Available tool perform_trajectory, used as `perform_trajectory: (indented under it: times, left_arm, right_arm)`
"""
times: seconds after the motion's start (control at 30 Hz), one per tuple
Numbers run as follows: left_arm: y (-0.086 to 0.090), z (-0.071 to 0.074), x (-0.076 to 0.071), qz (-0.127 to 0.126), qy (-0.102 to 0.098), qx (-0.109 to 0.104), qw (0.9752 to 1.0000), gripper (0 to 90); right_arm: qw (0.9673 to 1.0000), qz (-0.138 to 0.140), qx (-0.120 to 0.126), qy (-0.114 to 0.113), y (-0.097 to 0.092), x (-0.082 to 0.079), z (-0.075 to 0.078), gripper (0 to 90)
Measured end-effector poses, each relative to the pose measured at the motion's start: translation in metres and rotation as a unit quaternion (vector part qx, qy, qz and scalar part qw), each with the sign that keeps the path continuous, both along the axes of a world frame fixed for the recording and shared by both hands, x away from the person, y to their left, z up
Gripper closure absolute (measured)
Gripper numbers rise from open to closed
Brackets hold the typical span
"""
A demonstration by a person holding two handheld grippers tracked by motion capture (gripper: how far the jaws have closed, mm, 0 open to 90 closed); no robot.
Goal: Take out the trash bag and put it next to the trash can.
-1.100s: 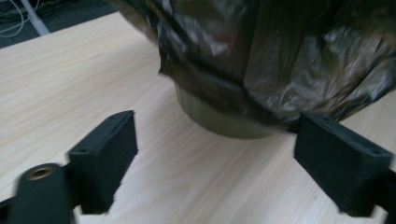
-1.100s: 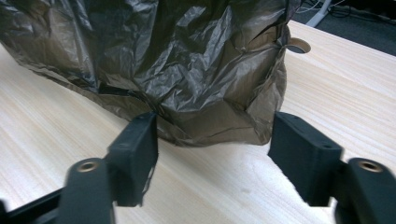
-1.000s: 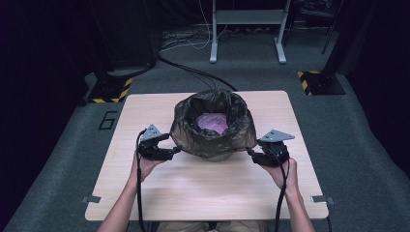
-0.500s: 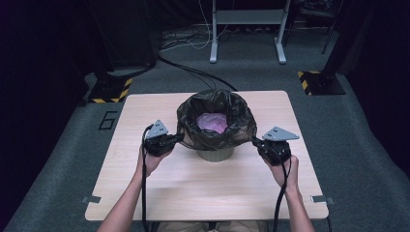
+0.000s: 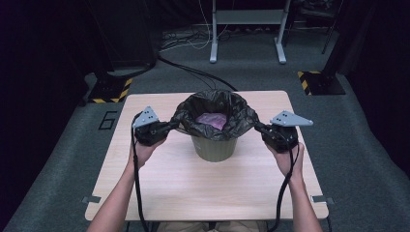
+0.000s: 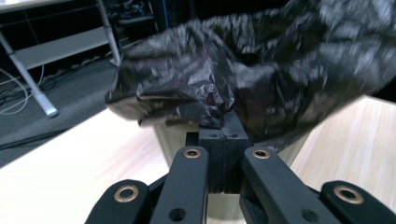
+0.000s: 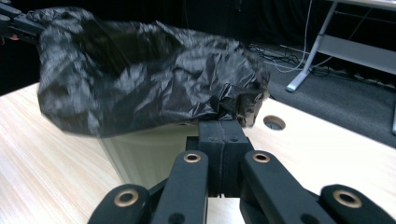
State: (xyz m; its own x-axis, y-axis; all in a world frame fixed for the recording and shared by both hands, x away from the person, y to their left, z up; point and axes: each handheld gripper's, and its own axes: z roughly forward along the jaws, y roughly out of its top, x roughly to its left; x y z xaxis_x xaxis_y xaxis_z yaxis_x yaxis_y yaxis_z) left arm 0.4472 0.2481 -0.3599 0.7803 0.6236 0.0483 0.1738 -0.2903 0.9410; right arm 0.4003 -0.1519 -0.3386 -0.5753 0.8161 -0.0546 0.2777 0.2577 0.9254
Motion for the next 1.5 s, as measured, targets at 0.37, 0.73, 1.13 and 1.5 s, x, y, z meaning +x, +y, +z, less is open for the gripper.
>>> perform_trajectory:
  times: [0.37, 0.73, 1.13, 1.5]
  left_arm:
    - [-0.001, 0.014, -0.008, -0.036, 0.003, 0.009, 0.9993, 90.0]
    - [0.016, 0.023, -0.015, -0.038, -0.001, -0.030, 0.9989, 90.0]
    - [0.003, 0.024, 0.058, 0.053, 0.055, 0.035, 0.9965, 89.6]
    - [0.003, 0.003, 0.083, 0.077, 0.100, 0.060, 0.9902, 89.1]
  right_arm:
    - [0.9998, 0.010, -0.007, 0.015, 0.012, 0.004, 0.012, 90.0]
    - [0.9999, 0.000, 0.015, 0.004, 0.002, -0.020, 0.015, 90.0]
    - [0.9968, -0.046, -0.018, 0.063, 0.006, 0.058, 0.012, 87.9]
    - [0.9941, -0.048, -0.011, 0.097, -0.002, 0.069, -0.009, 62.6]
